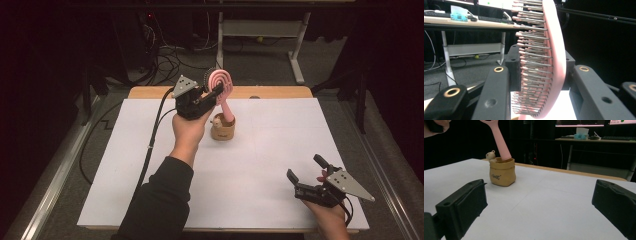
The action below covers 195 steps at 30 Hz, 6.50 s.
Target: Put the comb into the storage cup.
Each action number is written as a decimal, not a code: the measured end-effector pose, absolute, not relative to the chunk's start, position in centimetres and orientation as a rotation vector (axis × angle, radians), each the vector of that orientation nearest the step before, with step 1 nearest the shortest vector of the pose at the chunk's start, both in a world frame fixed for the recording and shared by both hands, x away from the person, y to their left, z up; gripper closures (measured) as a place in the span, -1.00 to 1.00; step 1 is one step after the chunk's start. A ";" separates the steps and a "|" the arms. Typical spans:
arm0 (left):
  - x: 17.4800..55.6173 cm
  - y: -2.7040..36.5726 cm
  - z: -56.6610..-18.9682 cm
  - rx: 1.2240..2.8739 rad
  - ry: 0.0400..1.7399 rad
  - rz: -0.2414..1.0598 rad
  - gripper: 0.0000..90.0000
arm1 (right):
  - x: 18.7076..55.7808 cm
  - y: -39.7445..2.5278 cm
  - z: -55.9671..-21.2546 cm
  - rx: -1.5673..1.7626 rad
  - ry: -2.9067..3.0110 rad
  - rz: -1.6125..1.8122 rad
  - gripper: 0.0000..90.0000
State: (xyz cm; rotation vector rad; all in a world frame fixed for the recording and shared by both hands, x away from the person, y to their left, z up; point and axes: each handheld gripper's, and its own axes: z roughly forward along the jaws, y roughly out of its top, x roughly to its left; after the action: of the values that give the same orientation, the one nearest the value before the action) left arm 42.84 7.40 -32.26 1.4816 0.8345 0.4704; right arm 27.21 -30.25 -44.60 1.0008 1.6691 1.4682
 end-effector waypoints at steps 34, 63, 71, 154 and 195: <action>43.9 6.8 -34.5 1.527 0.881 0.454 0.40 | 27.4 -30.3 -44.7 1.007 1.669 1.477 -0.99; 44.3 6.9 -36.2 1.532 0.902 0.397 0.40 | 27.3 -30.5 -44.7 1.010 1.665 1.474 -0.99; 44.5 7.0 -36.4 1.534 0.902 0.394 0.40 | 27.3 -30.5 -44.7 1.014 1.663 1.478 -0.99; 45.5 9.1 -37.9 1.686 0.975 0.508 -0.71 | 27.1 -30.8 -44.8 1.022 1.657 1.464 -0.99; 38.1 14.9 -42.4 1.692 0.943 0.468 -1.00 | 27.0 -30.0 -45.0 1.012 1.679 1.450 -0.99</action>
State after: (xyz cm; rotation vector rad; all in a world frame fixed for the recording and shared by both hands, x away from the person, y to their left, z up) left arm 38.12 14.95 -42.38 1.6920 0.9434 0.4683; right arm 27.02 -30.00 -44.99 1.0118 1.6791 1.4498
